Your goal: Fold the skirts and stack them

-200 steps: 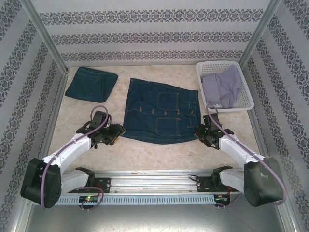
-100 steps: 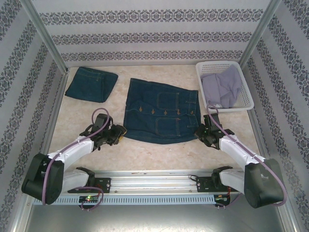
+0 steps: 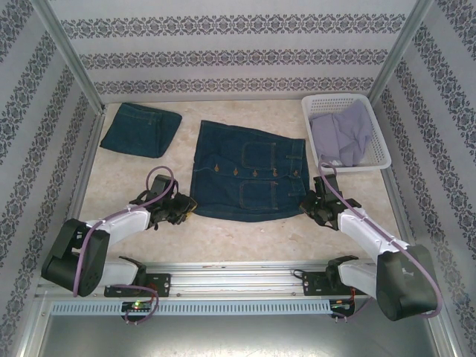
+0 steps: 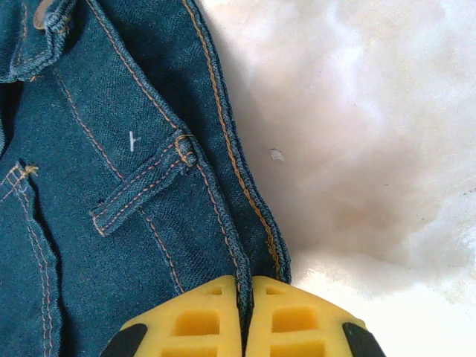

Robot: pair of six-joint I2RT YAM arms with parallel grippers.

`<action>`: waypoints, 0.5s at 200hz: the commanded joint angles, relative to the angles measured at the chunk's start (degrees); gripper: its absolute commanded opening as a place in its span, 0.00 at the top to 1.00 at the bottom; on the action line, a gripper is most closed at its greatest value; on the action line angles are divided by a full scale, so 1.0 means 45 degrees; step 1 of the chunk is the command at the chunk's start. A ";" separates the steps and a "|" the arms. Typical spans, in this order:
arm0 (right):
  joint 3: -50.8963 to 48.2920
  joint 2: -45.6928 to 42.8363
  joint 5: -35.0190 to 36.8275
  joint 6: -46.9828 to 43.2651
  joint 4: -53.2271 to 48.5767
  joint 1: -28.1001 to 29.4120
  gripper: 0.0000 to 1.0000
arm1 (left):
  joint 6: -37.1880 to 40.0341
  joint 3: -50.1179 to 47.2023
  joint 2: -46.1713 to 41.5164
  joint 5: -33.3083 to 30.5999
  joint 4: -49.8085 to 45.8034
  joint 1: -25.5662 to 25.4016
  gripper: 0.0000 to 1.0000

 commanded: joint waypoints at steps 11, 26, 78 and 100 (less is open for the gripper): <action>0.0073 -0.0581 0.0210 -0.0079 -0.0377 -0.0094 1.00 | 0.0360 0.0507 -0.0557 -0.0332 -0.0760 -0.0169 0.80; 0.0308 -0.1005 0.0251 -0.0144 -0.0807 -0.0082 1.00 | 0.0685 0.0831 -0.1071 -0.0583 -0.1717 -0.0069 0.90; 0.4554 -0.2702 0.0254 -0.1099 -0.3496 -0.0223 1.00 | 0.4635 0.6767 -0.3368 -0.2664 -0.8907 0.1709 1.00; 0.7473 -0.2658 0.0467 -0.1200 -0.4062 -0.0239 1.00 | 0.6338 1.0733 -0.2826 -0.3664 -1.1024 0.1957 1.00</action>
